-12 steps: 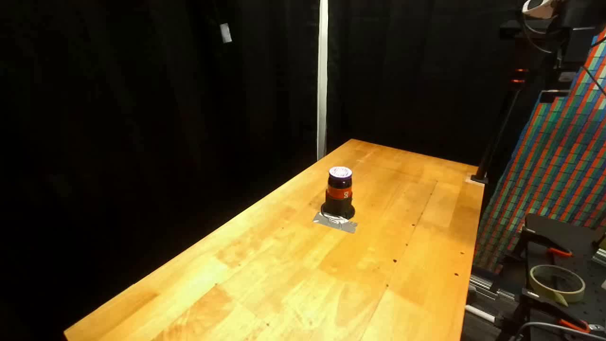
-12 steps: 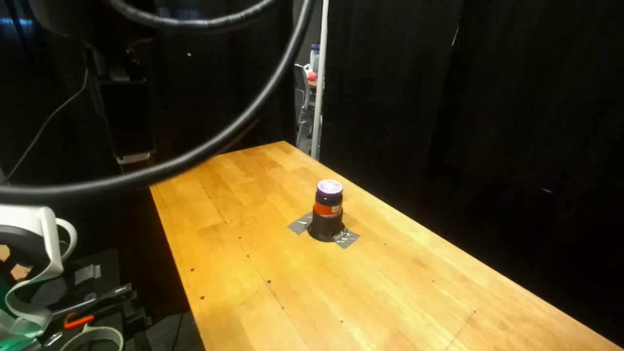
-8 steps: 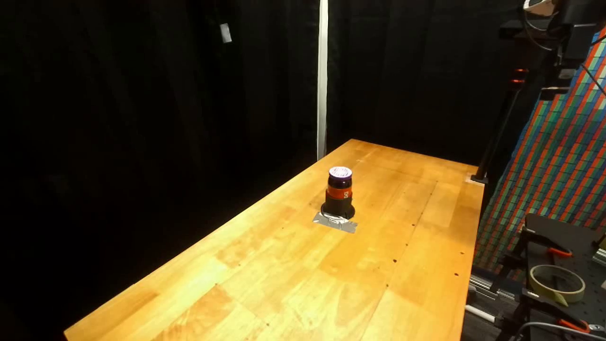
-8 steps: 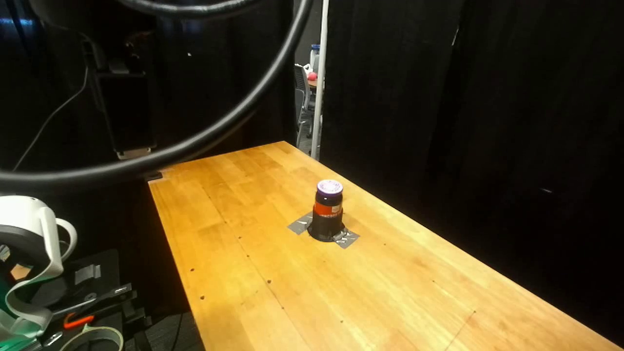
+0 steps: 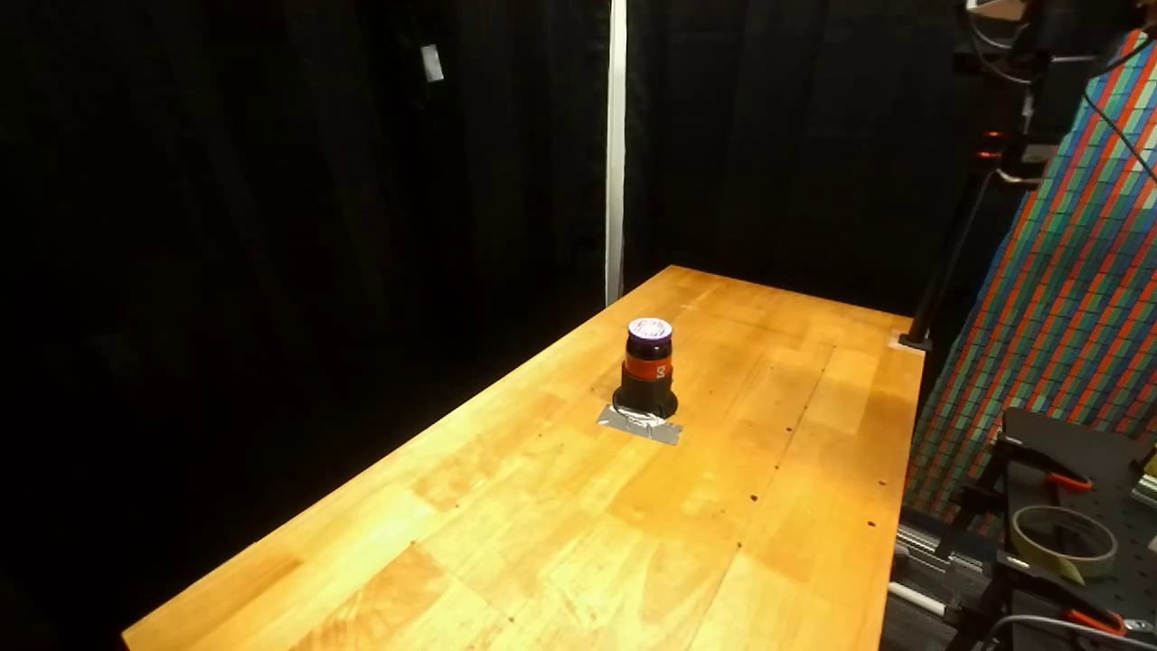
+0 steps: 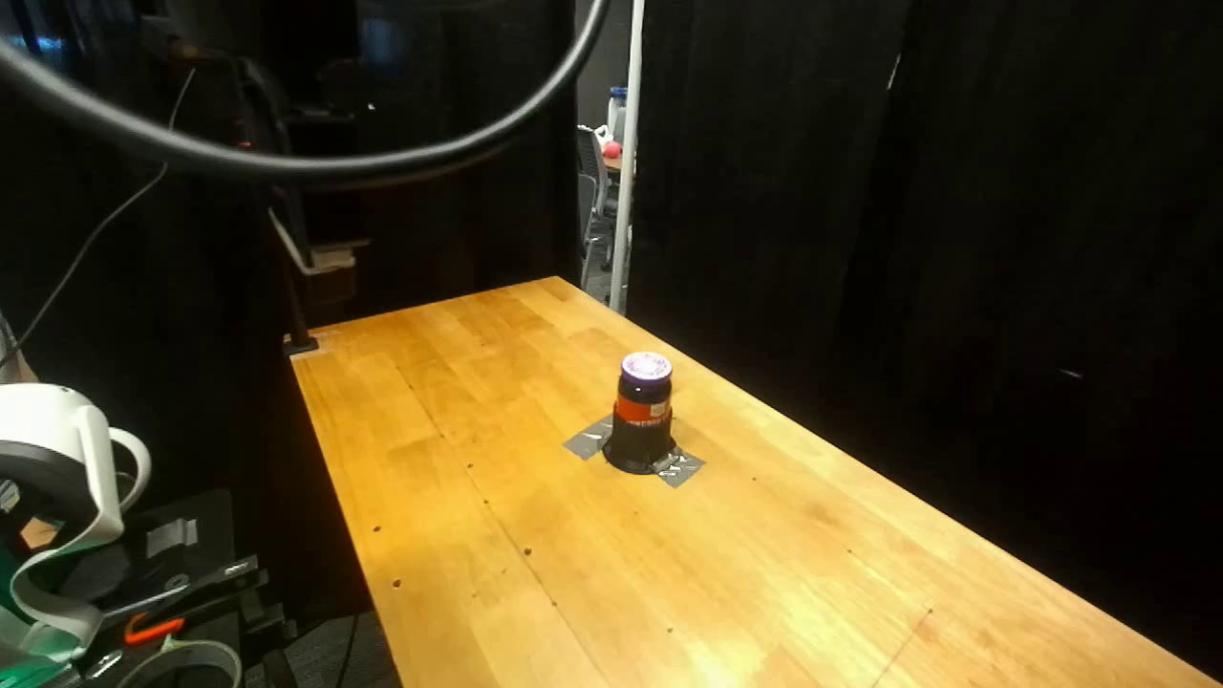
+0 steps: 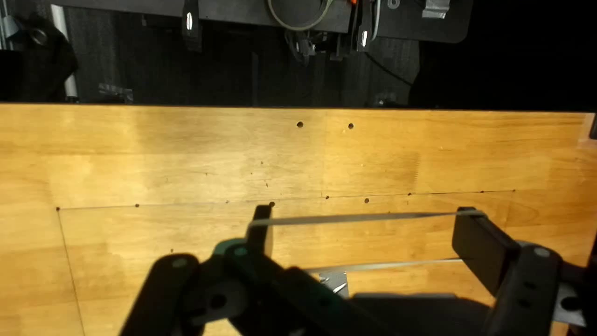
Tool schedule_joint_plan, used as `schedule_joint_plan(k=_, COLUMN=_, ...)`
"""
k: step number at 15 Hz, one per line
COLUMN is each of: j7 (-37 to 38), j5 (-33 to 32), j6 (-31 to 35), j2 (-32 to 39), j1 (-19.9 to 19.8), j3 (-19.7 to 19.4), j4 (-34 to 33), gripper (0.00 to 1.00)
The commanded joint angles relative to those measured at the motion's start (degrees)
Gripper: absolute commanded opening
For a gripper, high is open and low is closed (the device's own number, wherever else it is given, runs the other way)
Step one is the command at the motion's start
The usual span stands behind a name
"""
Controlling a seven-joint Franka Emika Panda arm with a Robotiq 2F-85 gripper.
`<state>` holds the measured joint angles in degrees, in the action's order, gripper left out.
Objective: Put the rubber band on the cup
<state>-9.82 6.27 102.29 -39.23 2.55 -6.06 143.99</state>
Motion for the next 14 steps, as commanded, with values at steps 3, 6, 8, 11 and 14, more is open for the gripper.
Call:
schedule_joint_plan(k=3, j7=10.82, j5=-0.71, j6=5.12, j2=19.74, j1=2.41, j3=10.95, j4=-12.65, gripper=1.00)
schedule_joint_plan(k=6, j7=16.21, j5=-1.67, j6=10.29, j2=29.82, j1=2.80, j3=14.36, j4=-19.20, gripper=1.00)
schedule_joint_plan(k=8, j7=19.32, j5=-2.62, j6=14.57, j2=36.76, j1=3.12, j3=15.45, j4=-24.04, gripper=1.00)
schedule_joint_plan(k=11, j7=22.59, j5=-3.91, j6=21.71, j2=46.84, j1=3.96, j3=15.39, j4=-31.76, gripper=1.00)
schedule_joint_plan(k=14, j7=23.97, j5=-7.52, j6=27.31, j2=55.44, j1=4.86, j3=13.83, j4=-38.56, gripper=1.00)
